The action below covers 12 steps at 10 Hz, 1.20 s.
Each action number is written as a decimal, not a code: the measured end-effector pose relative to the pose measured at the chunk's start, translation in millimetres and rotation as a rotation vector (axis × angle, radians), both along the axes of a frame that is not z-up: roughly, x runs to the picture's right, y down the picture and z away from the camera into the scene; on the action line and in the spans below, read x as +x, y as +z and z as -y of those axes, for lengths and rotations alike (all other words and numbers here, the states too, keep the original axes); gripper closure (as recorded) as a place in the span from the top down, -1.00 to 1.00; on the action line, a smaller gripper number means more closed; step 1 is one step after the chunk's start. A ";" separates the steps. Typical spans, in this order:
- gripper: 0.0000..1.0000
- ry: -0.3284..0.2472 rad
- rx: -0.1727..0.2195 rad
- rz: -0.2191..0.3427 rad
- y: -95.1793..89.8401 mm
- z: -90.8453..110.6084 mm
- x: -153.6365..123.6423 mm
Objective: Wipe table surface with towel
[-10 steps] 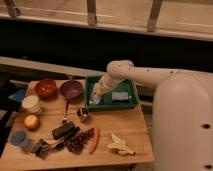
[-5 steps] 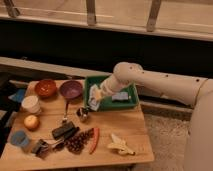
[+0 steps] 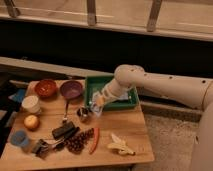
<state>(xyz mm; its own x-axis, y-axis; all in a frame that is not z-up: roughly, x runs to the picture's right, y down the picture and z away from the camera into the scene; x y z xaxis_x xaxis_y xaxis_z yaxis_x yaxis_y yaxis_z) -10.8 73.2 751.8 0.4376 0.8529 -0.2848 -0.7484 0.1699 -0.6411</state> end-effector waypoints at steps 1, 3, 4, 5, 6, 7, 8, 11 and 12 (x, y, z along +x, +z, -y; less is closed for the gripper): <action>-1.00 0.000 -0.001 0.000 0.0 0.2 0.2; -1.00 -0.032 -0.017 -0.018 1.5 -4.8 -0.5; -1.00 -0.052 -0.039 -0.031 2.5 -14.6 -2.0; -1.00 -0.065 -0.071 -0.049 3.1 -32.1 -0.8; -1.00 -0.066 -0.101 -0.074 3.0 -47.1 9.1; -1.00 -0.062 -0.128 -0.094 1.8 -60.6 18.3; -1.00 -0.053 -0.160 -0.119 0.4 -76.1 28.1; -1.00 0.020 -0.276 -0.226 0.2 -125.7 73.2; -1.00 0.045 -0.310 -0.260 2.1 -139.2 86.4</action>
<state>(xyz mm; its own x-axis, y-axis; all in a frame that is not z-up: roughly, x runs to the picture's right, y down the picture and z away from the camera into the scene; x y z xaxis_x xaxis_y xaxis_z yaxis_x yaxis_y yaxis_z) 75.6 212.4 754.0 0.2812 0.7262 -0.6274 -0.8945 -0.0384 -0.4454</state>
